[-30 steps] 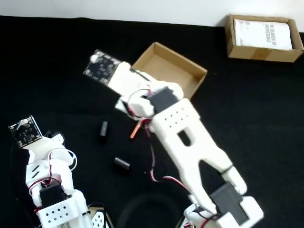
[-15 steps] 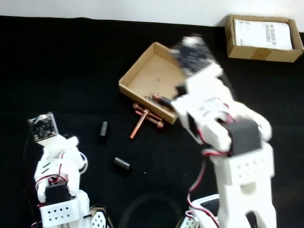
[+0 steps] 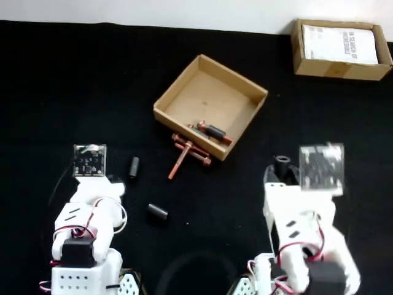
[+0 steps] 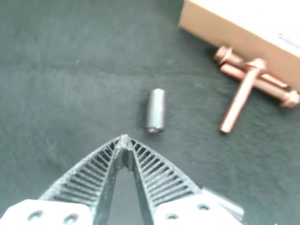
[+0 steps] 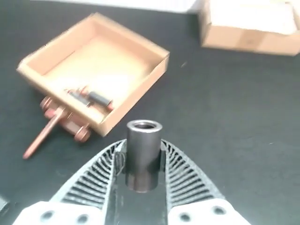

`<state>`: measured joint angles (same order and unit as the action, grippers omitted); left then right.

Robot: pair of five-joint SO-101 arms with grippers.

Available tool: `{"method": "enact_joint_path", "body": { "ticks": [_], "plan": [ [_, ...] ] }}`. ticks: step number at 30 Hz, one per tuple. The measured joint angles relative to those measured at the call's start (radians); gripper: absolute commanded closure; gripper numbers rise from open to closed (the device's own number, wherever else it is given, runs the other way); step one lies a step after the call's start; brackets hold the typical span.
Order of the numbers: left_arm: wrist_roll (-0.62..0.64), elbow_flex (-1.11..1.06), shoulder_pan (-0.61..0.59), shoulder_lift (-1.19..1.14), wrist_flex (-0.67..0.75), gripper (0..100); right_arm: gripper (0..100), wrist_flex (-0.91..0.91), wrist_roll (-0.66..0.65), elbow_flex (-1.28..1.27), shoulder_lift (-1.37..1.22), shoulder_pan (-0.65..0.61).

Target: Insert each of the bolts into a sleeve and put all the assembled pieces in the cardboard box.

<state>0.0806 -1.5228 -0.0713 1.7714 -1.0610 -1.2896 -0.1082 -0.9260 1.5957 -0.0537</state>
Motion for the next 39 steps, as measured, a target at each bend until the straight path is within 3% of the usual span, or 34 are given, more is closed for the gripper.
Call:
{"method": "enact_joint_path", "body": {
  "ticks": [4,15,23,34,39],
  "plan": [
    [0.000,0.058,0.069,0.000,-0.035,99,99.2,0.135,0.000,-0.222,0.203,0.087],
    [-0.043,0.167,0.129,-0.055,-0.063,99,99.2,0.503,0.000,-0.575,0.204,0.296],
    [-0.043,0.448,0.180,-0.436,-0.063,99,99.2,0.730,0.000,-0.744,0.203,0.302],
    [-0.040,0.687,0.391,-0.924,-0.063,99,99.2,0.835,0.000,-0.744,0.203,0.361],
    [0.015,0.756,0.394,-1.142,-0.028,84,99.2,0.876,0.000,-0.744,0.203,0.439]
  ]
}}
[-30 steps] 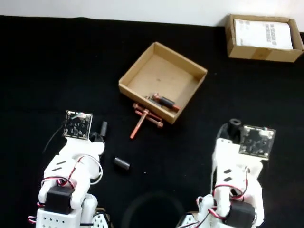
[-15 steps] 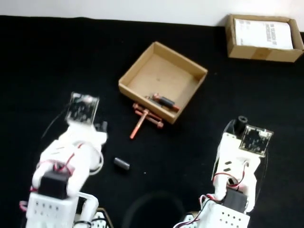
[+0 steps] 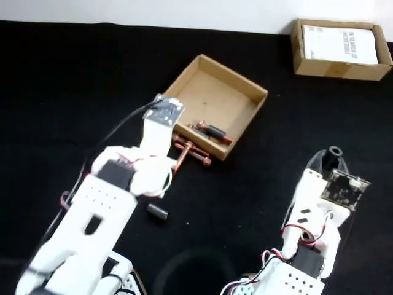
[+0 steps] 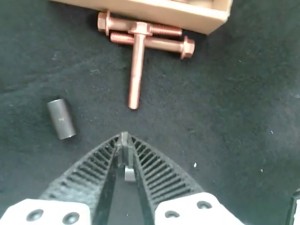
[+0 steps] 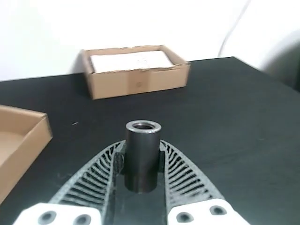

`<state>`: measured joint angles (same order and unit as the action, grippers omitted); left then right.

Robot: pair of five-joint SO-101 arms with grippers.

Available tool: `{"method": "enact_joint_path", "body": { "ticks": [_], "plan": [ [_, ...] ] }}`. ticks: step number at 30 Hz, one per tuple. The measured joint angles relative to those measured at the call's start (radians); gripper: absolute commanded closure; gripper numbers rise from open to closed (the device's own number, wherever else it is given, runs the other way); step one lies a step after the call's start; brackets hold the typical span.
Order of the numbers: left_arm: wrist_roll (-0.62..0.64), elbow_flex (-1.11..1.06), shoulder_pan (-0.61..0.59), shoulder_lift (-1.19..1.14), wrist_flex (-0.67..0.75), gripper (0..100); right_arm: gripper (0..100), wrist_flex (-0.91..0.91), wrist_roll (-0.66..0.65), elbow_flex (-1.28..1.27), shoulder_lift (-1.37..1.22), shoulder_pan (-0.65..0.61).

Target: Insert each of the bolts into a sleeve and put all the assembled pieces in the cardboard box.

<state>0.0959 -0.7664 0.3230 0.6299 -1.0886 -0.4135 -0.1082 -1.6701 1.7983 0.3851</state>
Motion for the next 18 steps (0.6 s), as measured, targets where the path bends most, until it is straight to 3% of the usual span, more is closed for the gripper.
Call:
{"method": "enact_joint_path", "body": {
  "ticks": [3,18],
  "plan": [
    [0.005,0.044,0.009,-0.127,0.028,77,99.2,0.020,0.000,0.000,0.000,0.043],
    [0.005,0.445,0.009,-0.726,0.098,78,99.2,0.026,0.000,0.000,0.000,0.069]
  ]
}}
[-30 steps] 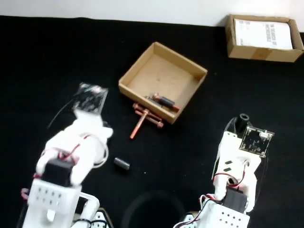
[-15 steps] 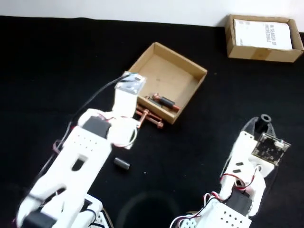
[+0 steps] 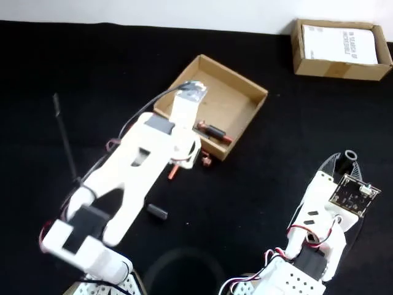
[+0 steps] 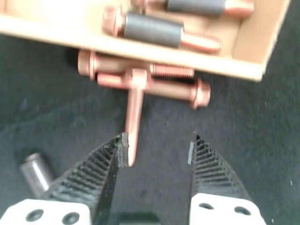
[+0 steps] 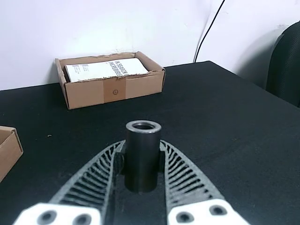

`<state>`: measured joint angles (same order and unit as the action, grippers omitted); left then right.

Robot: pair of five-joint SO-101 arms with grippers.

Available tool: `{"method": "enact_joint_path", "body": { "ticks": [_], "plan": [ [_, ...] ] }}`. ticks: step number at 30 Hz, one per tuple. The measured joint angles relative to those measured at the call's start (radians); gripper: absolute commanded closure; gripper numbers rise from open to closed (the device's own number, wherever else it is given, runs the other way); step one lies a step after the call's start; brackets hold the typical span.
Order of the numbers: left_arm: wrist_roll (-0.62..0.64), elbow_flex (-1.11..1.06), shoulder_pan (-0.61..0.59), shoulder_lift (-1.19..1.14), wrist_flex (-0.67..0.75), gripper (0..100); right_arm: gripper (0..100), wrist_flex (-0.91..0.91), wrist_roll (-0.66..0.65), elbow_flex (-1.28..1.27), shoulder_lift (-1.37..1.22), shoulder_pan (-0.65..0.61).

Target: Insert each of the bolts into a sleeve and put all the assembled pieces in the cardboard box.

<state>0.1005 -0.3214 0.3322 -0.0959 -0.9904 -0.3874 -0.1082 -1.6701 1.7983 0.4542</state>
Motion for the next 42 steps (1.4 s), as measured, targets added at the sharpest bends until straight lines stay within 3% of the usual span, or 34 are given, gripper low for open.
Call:
{"method": "enact_joint_path", "body": {
  "ticks": [8,14,24,27,30,42],
  "plan": [
    [0.000,0.124,-0.037,-0.178,0.000,78,99.2,0.000,0.000,0.000,0.000,0.000],
    [0.000,0.133,-0.098,-0.206,0.000,78,99.2,0.000,0.000,0.000,0.000,0.000],
    [0.000,0.133,-0.086,-0.207,-0.025,79,99.2,0.000,0.000,0.000,0.000,0.000],
    [0.000,0.133,-0.055,-0.207,-0.029,85,99.2,0.000,0.000,0.000,0.000,0.000],
    [0.000,0.133,-0.032,-0.207,-0.029,99,99.2,0.000,0.000,0.000,0.000,0.000],
    [-0.002,0.133,-0.006,-0.207,-0.029,99,99.2,0.000,0.000,-0.002,0.000,0.058]
  ]
}}
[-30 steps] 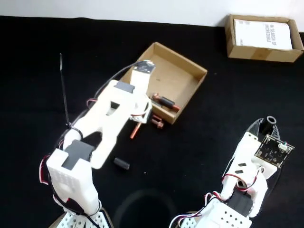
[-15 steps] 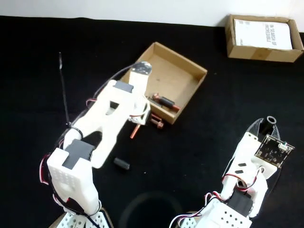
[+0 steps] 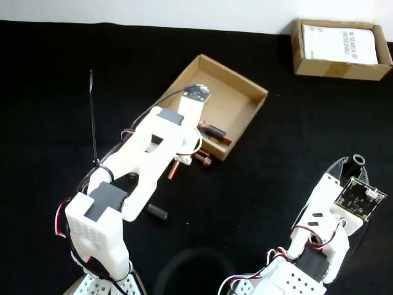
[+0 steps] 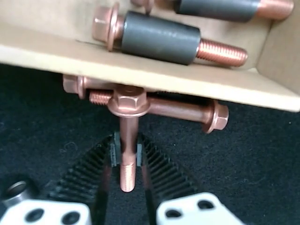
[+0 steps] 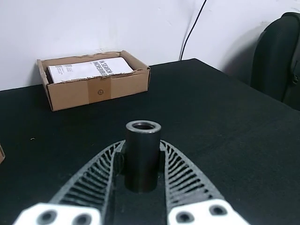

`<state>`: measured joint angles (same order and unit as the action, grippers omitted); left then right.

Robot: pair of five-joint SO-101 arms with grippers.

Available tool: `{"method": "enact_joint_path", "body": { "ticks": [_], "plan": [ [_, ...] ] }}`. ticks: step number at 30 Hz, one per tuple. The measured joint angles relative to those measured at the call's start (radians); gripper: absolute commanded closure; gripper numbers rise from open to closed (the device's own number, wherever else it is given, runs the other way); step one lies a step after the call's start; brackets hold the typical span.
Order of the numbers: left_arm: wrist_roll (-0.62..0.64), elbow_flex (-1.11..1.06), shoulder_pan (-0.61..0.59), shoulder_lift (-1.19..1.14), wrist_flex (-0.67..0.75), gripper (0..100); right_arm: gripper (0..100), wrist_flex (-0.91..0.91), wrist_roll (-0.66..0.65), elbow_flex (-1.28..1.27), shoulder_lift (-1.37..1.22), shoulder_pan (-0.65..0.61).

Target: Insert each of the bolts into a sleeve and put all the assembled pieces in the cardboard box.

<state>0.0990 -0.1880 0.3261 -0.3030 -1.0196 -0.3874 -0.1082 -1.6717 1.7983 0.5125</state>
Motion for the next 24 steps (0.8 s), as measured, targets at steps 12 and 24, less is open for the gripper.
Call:
{"method": "enact_joint_path", "body": {
  "ticks": [12,24],
  "plan": [
    [0.002,-0.002,0.003,0.226,-0.003,99,99.2,0.000,0.000,0.000,0.000,-0.137],
    [0.002,-0.002,0.072,0.773,-0.121,99,99.2,-0.002,0.127,0.000,0.000,-0.448]
  ]
}}
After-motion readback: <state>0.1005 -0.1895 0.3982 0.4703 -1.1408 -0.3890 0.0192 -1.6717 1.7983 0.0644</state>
